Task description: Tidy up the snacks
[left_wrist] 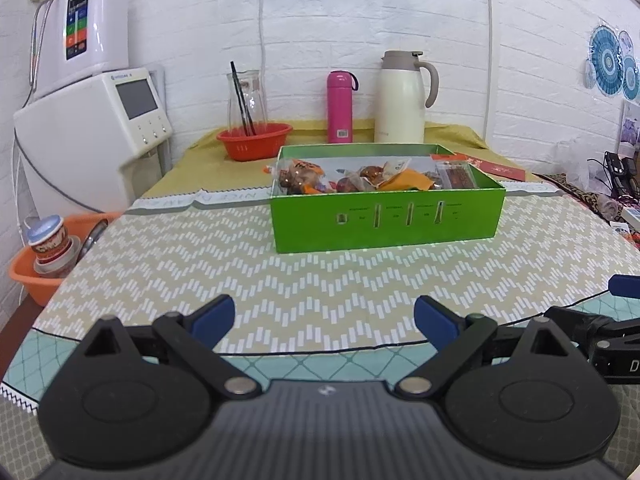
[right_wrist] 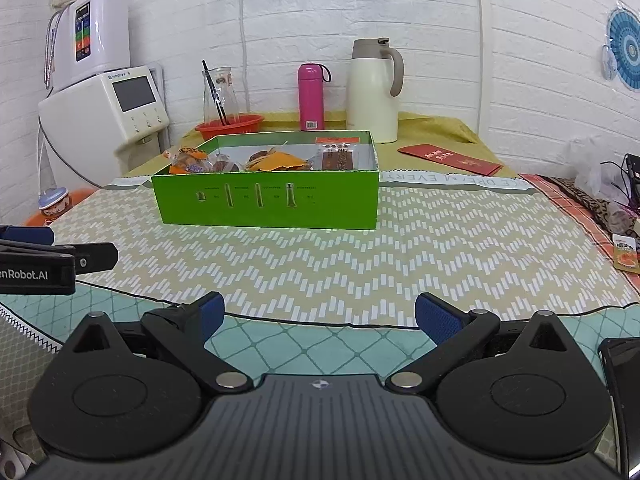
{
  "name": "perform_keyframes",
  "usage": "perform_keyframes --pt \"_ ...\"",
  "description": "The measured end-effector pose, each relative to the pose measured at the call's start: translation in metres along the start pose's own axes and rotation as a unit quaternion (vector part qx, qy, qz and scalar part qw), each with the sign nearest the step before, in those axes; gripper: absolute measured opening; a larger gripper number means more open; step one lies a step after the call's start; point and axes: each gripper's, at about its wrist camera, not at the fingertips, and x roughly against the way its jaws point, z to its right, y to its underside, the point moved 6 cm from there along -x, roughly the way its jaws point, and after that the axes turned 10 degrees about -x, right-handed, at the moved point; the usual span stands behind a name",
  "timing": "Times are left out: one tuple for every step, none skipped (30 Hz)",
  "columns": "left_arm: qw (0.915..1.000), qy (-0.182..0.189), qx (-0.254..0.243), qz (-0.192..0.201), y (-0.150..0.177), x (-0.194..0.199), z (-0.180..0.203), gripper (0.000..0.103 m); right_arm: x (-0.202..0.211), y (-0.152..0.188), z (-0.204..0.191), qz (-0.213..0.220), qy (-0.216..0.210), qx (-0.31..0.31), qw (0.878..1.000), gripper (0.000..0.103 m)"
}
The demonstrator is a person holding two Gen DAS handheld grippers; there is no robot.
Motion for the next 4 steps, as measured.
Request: perform_keyframes --pt "1.0 0.002 0.003 -0.001 0.0 -0.0003 -0.0007 0.095 -0.0009 -0.0002 0.0003 0.0 0.0 0.0 1.0 0.103" --pt "1.0 0.002 0.005 -0.002 -0.0001 -0.0008 -0.0012 0.095 -0.0012 -0.0002 0.0 -0.001 -0.001 -0.001 1.0 0.103" --pt "1.0 0.0 0.005 -0.003 -0.0004 -0.0011 -0.0012 0.095 -0.0023 -0.0005 0.0005 -0.002 -0.002 -0.001 1.0 0.103" --pt "1.0 -0.003 0.005 -0.004 -0.0003 -0.0014 -0.0014 0.095 -0.0027 -0.0006 0.0007 -0.002 -0.002 -0.001 1.0 0.103"
